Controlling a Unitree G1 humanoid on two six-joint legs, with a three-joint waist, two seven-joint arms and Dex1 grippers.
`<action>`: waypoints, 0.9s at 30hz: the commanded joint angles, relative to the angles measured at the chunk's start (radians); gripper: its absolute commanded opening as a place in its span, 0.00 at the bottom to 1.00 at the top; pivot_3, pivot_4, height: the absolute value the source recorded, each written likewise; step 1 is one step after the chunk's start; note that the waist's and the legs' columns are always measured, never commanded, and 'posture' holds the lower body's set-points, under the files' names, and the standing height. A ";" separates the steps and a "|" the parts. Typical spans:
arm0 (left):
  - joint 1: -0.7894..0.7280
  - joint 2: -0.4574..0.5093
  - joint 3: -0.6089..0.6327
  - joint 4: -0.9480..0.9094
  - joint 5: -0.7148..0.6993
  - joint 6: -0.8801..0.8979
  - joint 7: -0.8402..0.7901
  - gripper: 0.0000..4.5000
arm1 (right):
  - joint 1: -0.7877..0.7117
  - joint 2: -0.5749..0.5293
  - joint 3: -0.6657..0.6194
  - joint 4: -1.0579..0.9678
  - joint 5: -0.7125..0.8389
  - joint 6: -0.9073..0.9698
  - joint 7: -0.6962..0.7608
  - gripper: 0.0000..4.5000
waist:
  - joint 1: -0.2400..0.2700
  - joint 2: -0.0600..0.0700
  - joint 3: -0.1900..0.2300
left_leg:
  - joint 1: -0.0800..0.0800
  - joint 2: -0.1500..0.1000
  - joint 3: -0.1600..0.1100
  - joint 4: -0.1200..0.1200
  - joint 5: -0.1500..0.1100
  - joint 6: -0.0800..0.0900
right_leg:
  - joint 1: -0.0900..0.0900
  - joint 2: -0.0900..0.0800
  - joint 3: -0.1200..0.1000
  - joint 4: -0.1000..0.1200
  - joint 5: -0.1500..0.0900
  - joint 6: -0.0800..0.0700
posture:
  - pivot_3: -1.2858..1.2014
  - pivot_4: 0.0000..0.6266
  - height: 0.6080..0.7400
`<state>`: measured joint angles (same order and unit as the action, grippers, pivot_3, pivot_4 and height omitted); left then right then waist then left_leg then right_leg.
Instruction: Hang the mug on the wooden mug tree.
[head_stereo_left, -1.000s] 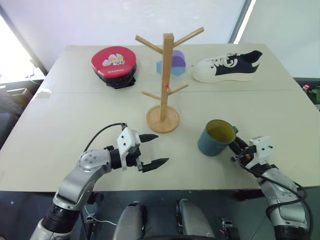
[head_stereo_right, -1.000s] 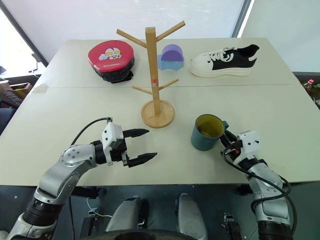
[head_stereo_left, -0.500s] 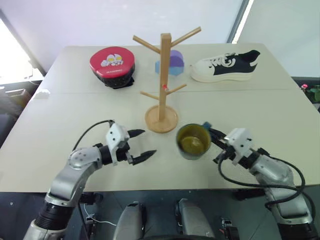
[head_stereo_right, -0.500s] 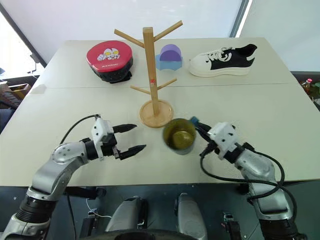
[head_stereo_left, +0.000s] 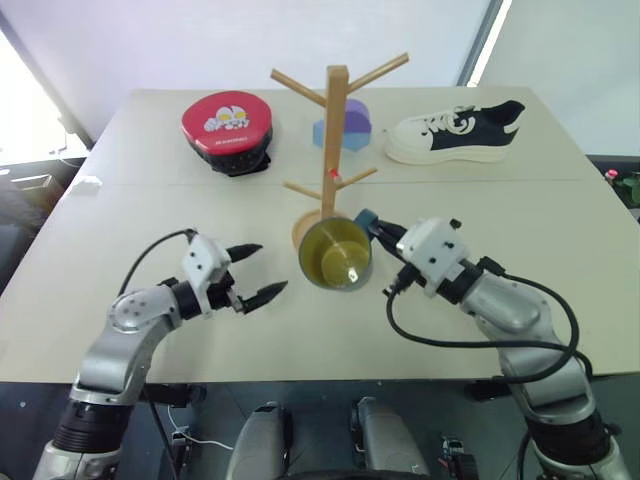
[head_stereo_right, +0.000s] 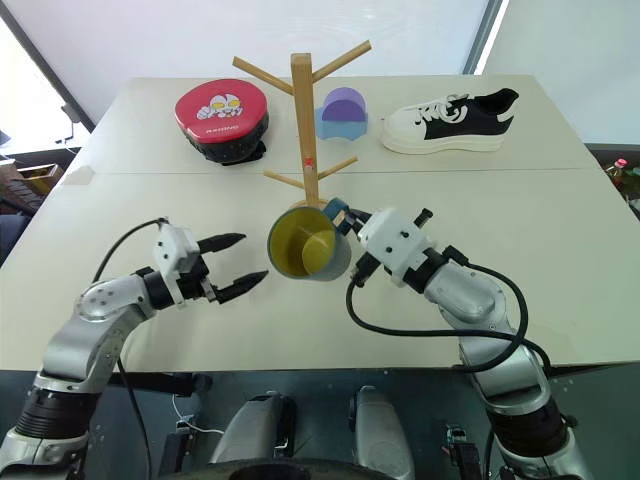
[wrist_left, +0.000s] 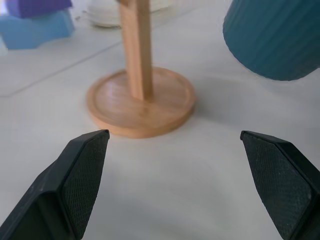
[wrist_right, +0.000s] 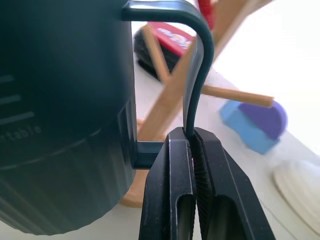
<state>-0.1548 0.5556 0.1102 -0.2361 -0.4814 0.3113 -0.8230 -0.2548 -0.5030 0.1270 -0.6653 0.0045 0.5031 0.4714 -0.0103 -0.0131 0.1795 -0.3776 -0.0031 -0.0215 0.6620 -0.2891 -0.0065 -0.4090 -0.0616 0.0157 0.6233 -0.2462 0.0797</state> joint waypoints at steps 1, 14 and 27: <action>-0.037 0.016 0.069 -0.036 -0.070 0.027 0.005 1.00 | -0.084 0.018 0.010 -0.061 -0.015 0.056 -0.023 0.01 | -0.002 0.000 0.000 | 0.000 0.000 0.000 0.000 0.000 0.000 | 0.000 0.000 0.000 0.000 0.000 0.000 | 0.52 0.24 0.96; -0.069 0.084 0.110 -0.069 -0.138 0.087 -0.026 1.00 | -0.221 0.048 0.093 -0.050 -0.074 0.200 -0.053 0.01 | -0.002 0.000 0.000 | -0.002 -0.001 0.000 0.000 0.000 0.000 | -0.001 -0.001 -0.001 0.000 0.000 0.000 | 0.52 0.24 0.96; -0.092 0.135 0.166 -0.164 -0.285 0.198 -0.019 1.00 | -0.325 0.097 0.142 0.045 -0.117 0.302 -0.082 0.01 | -0.004 0.000 0.000 | -0.002 -0.001 0.000 0.000 0.000 0.000 | -0.002 -0.001 -0.001 0.000 0.000 0.000 | 0.52 0.24 0.96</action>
<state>-0.2321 0.6738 0.2372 -0.3555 -0.7376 0.5031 -0.8452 -0.5508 -0.4143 0.2735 -0.6029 -0.0979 0.8032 0.4029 -0.0139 -0.0134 0.1796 -0.3801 -0.0042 -0.0219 0.6617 -0.2891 -0.0065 -0.4113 -0.0623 0.0150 0.6237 -0.2460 0.0798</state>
